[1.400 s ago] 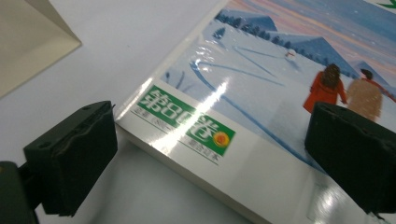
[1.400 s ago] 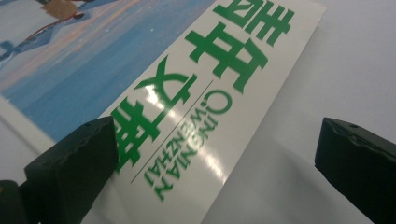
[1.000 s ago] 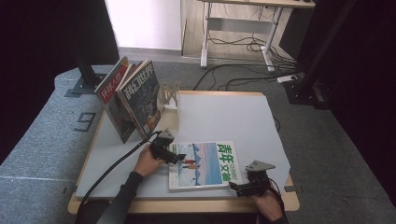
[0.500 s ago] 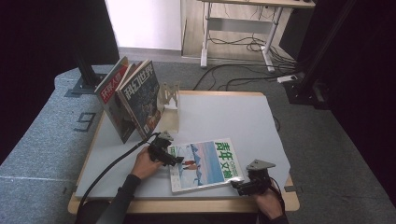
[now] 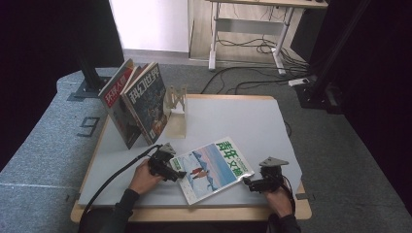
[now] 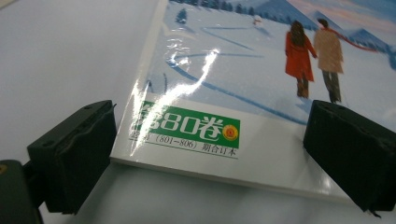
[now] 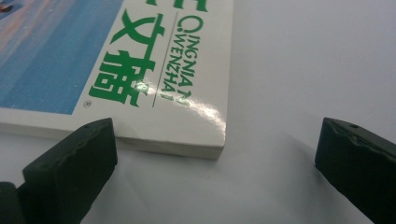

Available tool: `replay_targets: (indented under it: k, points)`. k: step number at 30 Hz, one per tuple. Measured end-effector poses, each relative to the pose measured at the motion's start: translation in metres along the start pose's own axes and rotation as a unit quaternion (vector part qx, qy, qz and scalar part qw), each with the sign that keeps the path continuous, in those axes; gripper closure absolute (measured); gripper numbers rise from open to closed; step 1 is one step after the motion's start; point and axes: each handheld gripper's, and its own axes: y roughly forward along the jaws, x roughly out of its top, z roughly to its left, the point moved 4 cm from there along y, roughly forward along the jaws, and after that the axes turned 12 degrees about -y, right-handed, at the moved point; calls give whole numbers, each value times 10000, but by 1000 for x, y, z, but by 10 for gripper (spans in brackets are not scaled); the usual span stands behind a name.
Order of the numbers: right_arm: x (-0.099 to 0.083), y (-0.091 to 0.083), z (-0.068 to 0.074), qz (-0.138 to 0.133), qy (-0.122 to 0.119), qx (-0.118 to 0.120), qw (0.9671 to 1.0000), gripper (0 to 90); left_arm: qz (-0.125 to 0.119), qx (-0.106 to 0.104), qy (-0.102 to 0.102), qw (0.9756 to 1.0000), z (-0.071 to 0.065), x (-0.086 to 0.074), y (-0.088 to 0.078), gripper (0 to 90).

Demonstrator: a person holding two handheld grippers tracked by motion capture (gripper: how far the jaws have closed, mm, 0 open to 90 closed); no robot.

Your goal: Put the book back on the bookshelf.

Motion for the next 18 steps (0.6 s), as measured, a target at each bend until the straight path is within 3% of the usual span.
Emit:
replay_targets:
  k: [11,15,18]
  points:
    - [13,16,-20,36,126,-162,9998,0,135,-156,113,9997,-14,-13,-4,24]
    - [19,22,-25,67,147,-250,9996,0,187,-91,309,9993,-22,-18,-5,9]
    - [23,26,-29,100,155,-313,9993,0,250,126,532,9982,-29,-23,-5,0]
